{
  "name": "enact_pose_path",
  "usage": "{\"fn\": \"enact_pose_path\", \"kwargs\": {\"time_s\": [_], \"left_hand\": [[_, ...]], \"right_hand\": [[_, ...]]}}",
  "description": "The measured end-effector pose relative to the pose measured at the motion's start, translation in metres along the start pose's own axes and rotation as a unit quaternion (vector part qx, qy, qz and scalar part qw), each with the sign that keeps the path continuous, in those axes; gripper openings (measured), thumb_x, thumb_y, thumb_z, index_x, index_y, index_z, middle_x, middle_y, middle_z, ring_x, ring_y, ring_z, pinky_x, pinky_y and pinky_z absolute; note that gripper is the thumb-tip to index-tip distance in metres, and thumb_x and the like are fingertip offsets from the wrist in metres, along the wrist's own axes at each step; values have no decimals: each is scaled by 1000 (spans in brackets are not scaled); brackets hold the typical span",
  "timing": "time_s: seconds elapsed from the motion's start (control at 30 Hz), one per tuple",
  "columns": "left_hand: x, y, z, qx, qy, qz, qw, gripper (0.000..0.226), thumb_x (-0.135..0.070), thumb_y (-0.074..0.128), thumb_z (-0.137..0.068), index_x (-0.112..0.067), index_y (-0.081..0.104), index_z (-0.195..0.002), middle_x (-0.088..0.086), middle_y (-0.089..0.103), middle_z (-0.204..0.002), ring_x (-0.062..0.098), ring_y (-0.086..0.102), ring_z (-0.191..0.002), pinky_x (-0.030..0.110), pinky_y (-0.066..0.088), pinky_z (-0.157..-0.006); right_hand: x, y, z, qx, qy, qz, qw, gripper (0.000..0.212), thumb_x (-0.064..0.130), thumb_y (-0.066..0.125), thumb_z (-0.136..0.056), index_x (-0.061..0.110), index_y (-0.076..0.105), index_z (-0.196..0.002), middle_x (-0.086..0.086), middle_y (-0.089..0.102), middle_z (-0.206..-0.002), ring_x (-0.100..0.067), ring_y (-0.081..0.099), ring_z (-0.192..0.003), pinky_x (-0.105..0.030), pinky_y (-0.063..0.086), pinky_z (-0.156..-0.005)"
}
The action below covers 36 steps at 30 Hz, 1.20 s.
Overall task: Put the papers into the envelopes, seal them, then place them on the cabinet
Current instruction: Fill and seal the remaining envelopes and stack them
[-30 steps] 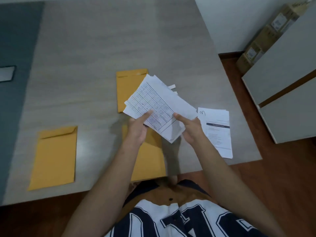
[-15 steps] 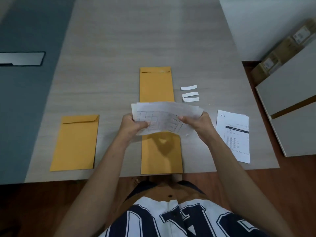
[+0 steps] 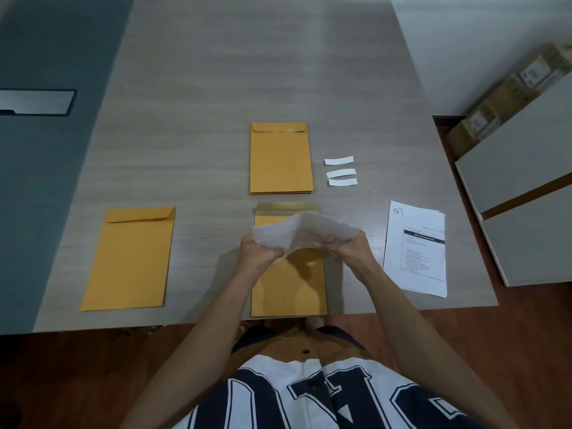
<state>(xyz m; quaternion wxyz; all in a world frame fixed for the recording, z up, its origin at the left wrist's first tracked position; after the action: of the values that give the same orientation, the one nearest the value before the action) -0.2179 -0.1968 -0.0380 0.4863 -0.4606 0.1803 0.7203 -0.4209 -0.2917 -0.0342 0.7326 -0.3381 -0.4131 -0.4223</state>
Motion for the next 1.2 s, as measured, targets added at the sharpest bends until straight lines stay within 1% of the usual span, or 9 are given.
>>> {"fn": "enact_pose_path", "kwargs": {"time_s": [0.1, 0.23, 0.37, 0.5, 0.63, 0.73, 0.83, 0.97, 1.2], "left_hand": [[0, 7, -3, -2, -15, 26, 1000, 39, 9, 82, -66, -13, 65, -94, -3, 66, -85, 11, 63, -76, 21, 49, -66], [-5, 5, -7, -21, -7, 27, 999, 34, 7, 79, -70, -11, 66, -96, 5, 68, -92, 21, 66, -85, 22, 52, -67], [-12, 4, -22, -62, 65, -121, 989, 42, -12, 80, -74, -16, 62, -112, 0, 61, -107, 19, 63, -100, 20, 48, -71], [-10, 17, -34, -60, 64, -349, 933, 94, -44, 85, -66, -24, 40, -145, 6, 34, -138, 23, 35, -130, 34, 39, -102], [-11, 28, -42, -11, 69, -539, 839, 108, -58, 85, -56, -34, 30, -145, 14, 25, -147, 32, 25, -136, 43, 31, -109], [-24, 23, -48, 20, 106, -593, 798, 106, -51, 88, -56, -34, 32, -144, 14, 28, -145, 32, 28, -136, 40, 31, -107], [-30, 14, -53, 67, 141, -613, 775, 100, -39, 91, -57, -33, 37, -141, 11, 27, -147, 29, 29, -137, 40, 34, -107], [-30, 10, -55, 90, 165, -617, 765, 100, -33, 93, -53, -33, 39, -137, 6, 25, -151, 28, 29, -138, 43, 39, -106], [-30, 12, -50, 112, 195, -629, 744, 101, -21, 92, -59, -30, 36, -142, 6, 12, -160, 27, 26, -141, 39, 38, -107]], "right_hand": [[0, -1, -4, -1, 0, 1, 1000, 56, 9, 91, -61, 11, 69, -112, -8, 73, -102, -21, 69, -97, -35, 60, -78], [1, -9, -10, -24, 1, 36, 999, 46, 15, 87, -70, 10, 68, -111, -4, 74, -101, -17, 71, -93, -30, 60, -77], [10, -27, -21, -53, 13, 38, 998, 32, 13, 84, -74, 13, 66, -101, -3, 71, -97, -10, 69, -81, -16, 55, -64], [28, -57, -42, -91, 7, 59, 994, 29, 11, 83, -74, 12, 66, -98, -8, 70, -99, -20, 67, -86, -30, 55, -77], [44, -80, -64, -94, -6, 93, 991, 32, 15, 85, -73, 11, 70, -101, -6, 72, -100, -21, 70, -89, -37, 56, -86], [57, -87, -77, -79, -29, 111, 990, 29, 13, 84, -73, 14, 69, -98, -9, 73, -102, -20, 70, -88, -36, 57, -85], [65, -85, -87, -64, -33, 146, 987, 31, 17, 85, -73, 10, 70, -100, -6, 72, -100, -21, 70, -88, -35, 57, -82], [67, -71, -95, -17, -29, 235, 971, 38, 21, 85, -73, 4, 71, -103, -3, 68, -92, -20, 66, -84, -29, 52, -76], [60, -73, -114, 102, 21, 347, 932, 34, 26, 86, -67, 7, 71, -92, -8, 74, -92, -26, 70, -85, -40, 57, -80]]}}
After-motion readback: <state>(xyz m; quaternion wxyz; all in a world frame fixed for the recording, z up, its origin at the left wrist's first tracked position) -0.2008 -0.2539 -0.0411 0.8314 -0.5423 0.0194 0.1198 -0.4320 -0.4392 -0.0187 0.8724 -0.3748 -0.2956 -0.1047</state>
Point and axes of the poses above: each hand's wrist, its own z-axis away from the middle knuckle, its own y-axis out of the palm, x = y × z, the point moved 5 cm from there along -z, towards the middle knuckle
